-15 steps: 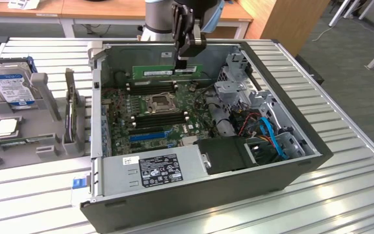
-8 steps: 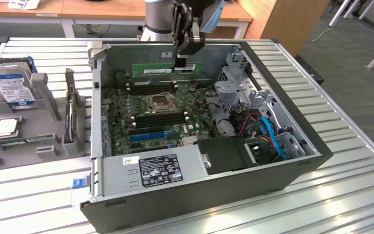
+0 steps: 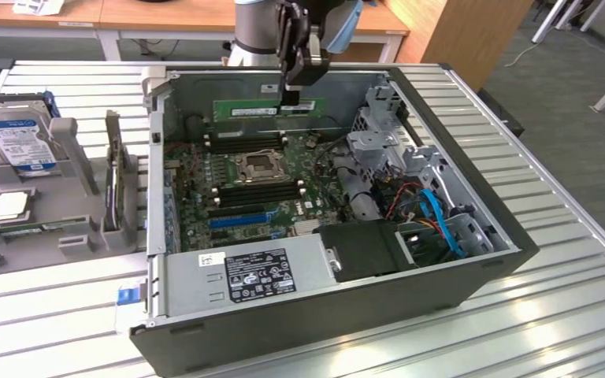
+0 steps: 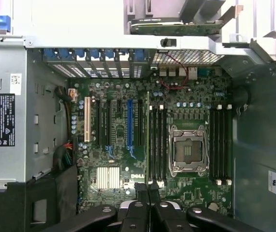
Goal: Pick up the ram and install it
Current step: 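Pick up the ram and move it above insertion slot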
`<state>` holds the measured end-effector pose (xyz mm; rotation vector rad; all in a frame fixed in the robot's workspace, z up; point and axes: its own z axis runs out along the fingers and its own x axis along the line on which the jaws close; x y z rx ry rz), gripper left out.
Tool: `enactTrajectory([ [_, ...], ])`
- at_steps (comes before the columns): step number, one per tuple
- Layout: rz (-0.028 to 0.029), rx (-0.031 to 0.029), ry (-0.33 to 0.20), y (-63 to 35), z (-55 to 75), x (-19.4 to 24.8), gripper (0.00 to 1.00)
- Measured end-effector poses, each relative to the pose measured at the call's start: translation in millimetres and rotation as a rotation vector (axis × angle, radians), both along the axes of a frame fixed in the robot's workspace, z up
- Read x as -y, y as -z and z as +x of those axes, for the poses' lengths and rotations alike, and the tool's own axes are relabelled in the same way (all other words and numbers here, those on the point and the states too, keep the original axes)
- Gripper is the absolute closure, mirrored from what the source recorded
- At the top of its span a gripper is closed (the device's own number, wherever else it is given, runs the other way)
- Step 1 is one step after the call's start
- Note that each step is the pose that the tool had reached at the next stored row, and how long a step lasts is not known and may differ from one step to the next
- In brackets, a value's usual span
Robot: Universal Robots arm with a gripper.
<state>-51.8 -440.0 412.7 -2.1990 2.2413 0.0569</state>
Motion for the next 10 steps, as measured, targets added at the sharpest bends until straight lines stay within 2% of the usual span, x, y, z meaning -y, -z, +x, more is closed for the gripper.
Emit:
enactTrajectory([
  [10,0.0,0.0015,0.0,0.8,0.1,-12.4,0.89],
])
